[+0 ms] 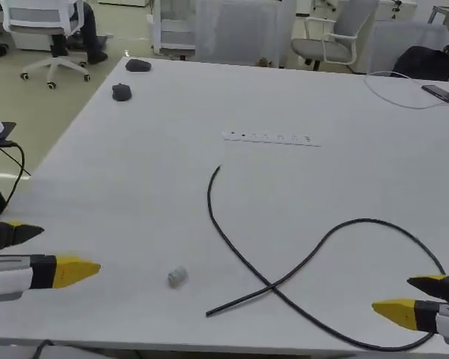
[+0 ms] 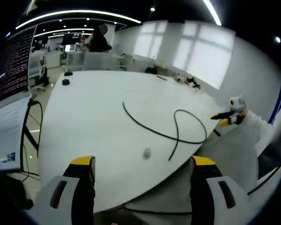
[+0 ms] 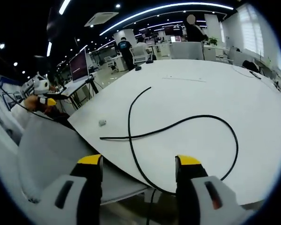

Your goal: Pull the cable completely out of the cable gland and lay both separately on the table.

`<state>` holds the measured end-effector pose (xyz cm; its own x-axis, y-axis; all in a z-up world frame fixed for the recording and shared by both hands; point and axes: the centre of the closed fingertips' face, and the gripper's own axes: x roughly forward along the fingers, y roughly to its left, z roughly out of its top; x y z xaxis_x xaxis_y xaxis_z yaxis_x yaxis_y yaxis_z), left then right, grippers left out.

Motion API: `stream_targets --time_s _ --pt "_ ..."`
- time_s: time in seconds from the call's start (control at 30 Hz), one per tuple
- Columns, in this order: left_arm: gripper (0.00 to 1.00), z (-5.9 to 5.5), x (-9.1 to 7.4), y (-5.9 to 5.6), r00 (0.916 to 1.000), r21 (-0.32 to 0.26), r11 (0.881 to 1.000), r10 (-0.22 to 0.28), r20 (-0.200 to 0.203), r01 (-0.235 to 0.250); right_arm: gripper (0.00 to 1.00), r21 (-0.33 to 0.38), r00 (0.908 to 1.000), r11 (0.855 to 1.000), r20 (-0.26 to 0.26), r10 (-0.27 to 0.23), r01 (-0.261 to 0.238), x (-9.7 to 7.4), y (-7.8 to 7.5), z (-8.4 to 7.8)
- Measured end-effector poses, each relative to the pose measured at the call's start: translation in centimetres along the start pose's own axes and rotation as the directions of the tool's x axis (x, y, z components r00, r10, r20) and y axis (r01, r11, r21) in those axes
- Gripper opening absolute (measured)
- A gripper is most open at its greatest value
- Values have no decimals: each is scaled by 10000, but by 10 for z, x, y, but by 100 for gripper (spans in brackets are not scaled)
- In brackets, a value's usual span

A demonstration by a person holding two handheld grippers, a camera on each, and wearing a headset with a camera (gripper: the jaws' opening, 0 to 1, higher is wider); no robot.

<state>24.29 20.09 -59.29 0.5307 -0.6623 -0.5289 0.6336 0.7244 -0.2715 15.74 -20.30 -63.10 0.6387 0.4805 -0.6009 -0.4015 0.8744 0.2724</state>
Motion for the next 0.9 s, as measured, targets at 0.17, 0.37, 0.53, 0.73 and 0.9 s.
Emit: stream_targets --time_s 0.17,0.37,0.53,0.73,0.9 --pt "83 -6 -3 -3 9999 -497 9988 -45 94 50 66 142 9999 9999 -103 2 0 0 1 -4" --pt "83 -3 -7 1 9995 -754 9971 52 310 -28 66 170 10000 9999 -47 14 -14 2 2 -1" --pt "83 -3 -8 -4 9996 -713 9974 -30 270 49 66 156 10000 9999 9 29 -29 3 3 2" --pt "81 0 -7 -7 9988 -1044 9945 -68 482 118 65 175 10000 9998 -61 -9 10 2 1 -1" --pt "80 0 -7 -9 9989 -1033 9945 -119 462 166 64 274 10000 9996 17 6 -7 1 -1 0"
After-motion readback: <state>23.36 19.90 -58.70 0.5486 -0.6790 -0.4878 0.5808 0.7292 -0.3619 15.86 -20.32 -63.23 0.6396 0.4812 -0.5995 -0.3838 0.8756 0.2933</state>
